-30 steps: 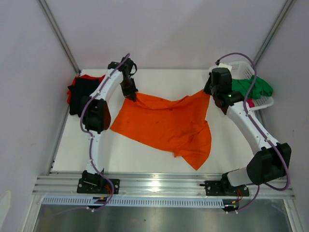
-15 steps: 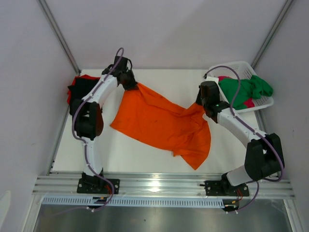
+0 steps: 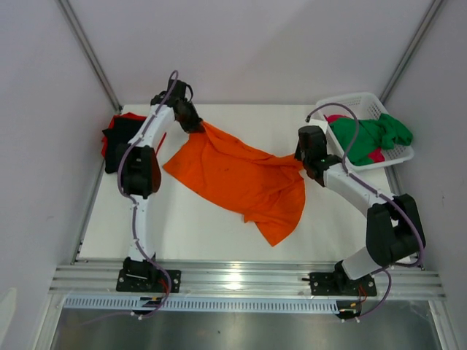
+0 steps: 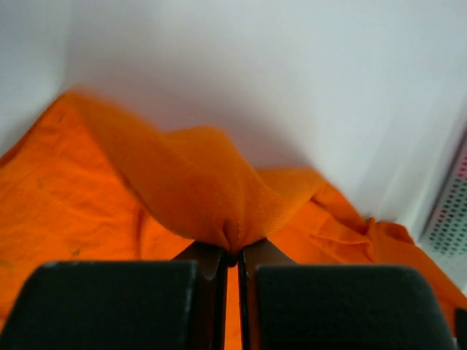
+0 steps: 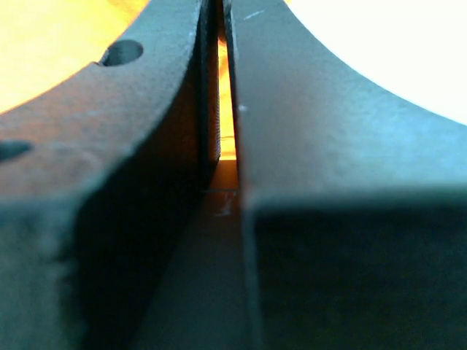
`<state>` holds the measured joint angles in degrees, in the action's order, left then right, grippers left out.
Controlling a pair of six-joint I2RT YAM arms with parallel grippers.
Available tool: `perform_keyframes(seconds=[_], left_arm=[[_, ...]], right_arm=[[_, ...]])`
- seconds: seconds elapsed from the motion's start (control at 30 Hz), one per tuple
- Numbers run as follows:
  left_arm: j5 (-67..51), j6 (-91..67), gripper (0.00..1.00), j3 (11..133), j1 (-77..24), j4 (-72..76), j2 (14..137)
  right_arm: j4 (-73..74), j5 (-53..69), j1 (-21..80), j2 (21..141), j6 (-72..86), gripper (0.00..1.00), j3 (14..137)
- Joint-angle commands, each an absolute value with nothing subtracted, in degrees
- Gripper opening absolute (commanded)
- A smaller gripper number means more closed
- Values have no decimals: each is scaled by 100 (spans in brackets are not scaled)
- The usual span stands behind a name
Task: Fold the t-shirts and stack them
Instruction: Flatten out the tshirt
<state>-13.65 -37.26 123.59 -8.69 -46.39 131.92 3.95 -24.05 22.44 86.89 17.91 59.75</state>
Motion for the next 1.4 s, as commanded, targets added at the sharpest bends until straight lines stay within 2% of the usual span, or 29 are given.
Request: perform_keyframes(seconds=[0.0, 0.03, 0.07, 0.1, 0.13, 0.17, 0.27, 0.37, 0.57, 0.8, 0.9, 1.07, 1.37], left_arm=[[-1292, -3507, 14, 12630, -870, -5317, 13192], [-1440, -3376, 28, 12630, -861, -5326, 13201], [-1511, -3332, 45, 12630, -870, -5335, 13192], [-1607, -3288, 76, 12595, -870, -5335, 13140], [-1835, -3183, 88, 12543, -888, -5300, 13079], [-1950, -3121, 98, 12472, -896, -5126, 12982], [-2301, -2953, 99, 11736, -932, -4625, 12447], [-2565, -2892, 100, 11190, -940, -4343, 11893], [-2619, -2760, 100, 10916, -949, -4385, 11286], [-2330, -2654, 99, 11240, -958, -4798, 11363], [-1926, -2680, 99, 11565, -993, -5272, 11566], [-1337, -2856, 99, 12076, -1081, -6116, 12067], [-1362, -3006, 100, 11769, -1134, -6117, 11848]], right_arm=[[176, -2575, 2294, 8894, 1758, 1, 6169], [202, -2575, 2294, 8999, 1758, 3, 6205], [237, -2584, 2294, 9052, 1793, 13, 6249], [333, -2619, 2303, 9105, 1828, 18, 6284], [369, -2802, 2355, 9166, 1906, 25, 6354], [395, -2908, 2382, 9219, 1933, 36, 6346], [273, -3032, 2478, 9141, 1934, 46, 6232], [132, -2901, 2531, 8904, 1916, 51, 6030], [570, -3058, 2680, 7947, 1819, 52, 6003], [2044, -3551, 2856, 7076, 1986, 52, 6284], [2416, -3087, 2856, 6926, 2398, 52, 6302], [2040, -1586, 2927, 6899, 2917, 52, 5705], [1750, 147, 2927, 8305, 2900, 51, 5844]])
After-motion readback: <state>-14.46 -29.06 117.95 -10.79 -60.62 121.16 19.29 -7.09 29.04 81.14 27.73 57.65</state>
